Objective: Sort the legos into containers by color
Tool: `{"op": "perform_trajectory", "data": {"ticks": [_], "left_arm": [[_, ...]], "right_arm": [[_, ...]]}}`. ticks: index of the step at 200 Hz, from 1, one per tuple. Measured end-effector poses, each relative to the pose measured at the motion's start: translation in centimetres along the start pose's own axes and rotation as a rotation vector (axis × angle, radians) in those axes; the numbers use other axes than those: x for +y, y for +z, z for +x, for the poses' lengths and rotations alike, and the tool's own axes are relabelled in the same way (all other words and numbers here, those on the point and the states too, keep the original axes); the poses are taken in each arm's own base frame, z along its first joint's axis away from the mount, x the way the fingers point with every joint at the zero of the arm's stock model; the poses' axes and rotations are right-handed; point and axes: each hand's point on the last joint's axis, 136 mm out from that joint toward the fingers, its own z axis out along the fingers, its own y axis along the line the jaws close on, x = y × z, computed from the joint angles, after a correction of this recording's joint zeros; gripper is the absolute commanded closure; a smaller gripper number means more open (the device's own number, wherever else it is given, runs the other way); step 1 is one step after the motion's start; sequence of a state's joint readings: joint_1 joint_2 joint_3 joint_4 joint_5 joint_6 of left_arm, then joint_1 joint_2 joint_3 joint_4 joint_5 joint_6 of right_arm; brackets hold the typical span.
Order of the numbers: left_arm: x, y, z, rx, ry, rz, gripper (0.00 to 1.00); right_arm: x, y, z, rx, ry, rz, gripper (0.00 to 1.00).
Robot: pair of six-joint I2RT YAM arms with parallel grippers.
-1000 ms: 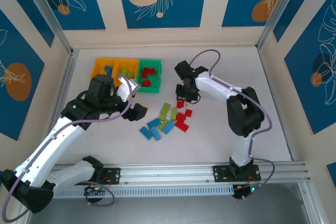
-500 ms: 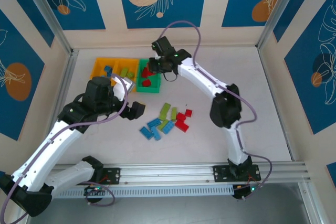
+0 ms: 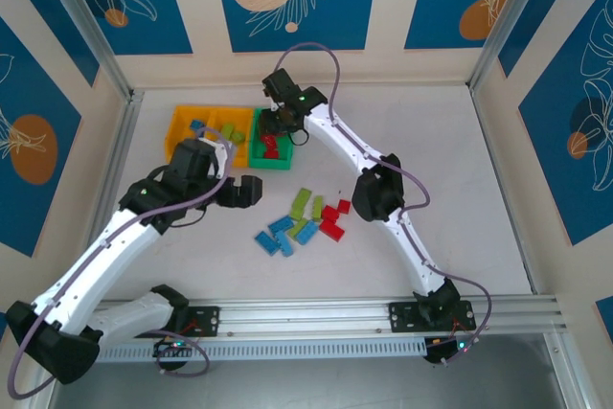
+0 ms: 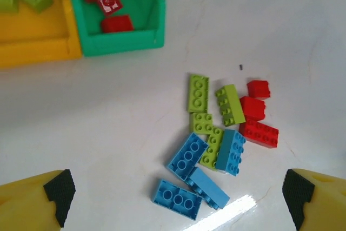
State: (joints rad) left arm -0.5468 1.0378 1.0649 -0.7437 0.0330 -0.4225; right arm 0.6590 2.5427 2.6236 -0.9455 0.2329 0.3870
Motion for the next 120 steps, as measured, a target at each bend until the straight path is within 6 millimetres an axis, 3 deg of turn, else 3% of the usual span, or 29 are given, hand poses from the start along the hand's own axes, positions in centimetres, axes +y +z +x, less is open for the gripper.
{"op": "perform_trajectory", "data": {"ticks": [17,30,65,86,101,120], "left_arm": [[0.5,1.0,0.9,0.038,-0.127,-0.020,0.01],[0.8,1.7,1.7,0.064,-0.220,-0.035,0.02],[1.4,2.8,6.2,0.206,-0.440,-0.114,0.04],[1.1,3.4,9.5,0.303,-0.543,-0.154,0.04],[0.8,3.7,11.9,0.370,-0.599,-0.174,0.02],[0.8,4.5,14.6,0.446,-0.664,-0.217,0.04]], "right_arm": [[0.1,-1.9,-0.1,0.004,-0.015,0.001,0.52],[0.3,-4.4,-0.4,-0.005,-0.023,-0.002,0.52],[0.1,-14.5,-0.5,-0.072,-0.022,-0.021,0.51],[-0.8,-19.2,0.2,-0.111,-0.006,-0.026,0.51],[-2.1,-20.7,0.9,-0.118,0.014,-0.015,0.51],[-3.9,-20.4,1.9,-0.092,0.043,0.013,0.51]]}}
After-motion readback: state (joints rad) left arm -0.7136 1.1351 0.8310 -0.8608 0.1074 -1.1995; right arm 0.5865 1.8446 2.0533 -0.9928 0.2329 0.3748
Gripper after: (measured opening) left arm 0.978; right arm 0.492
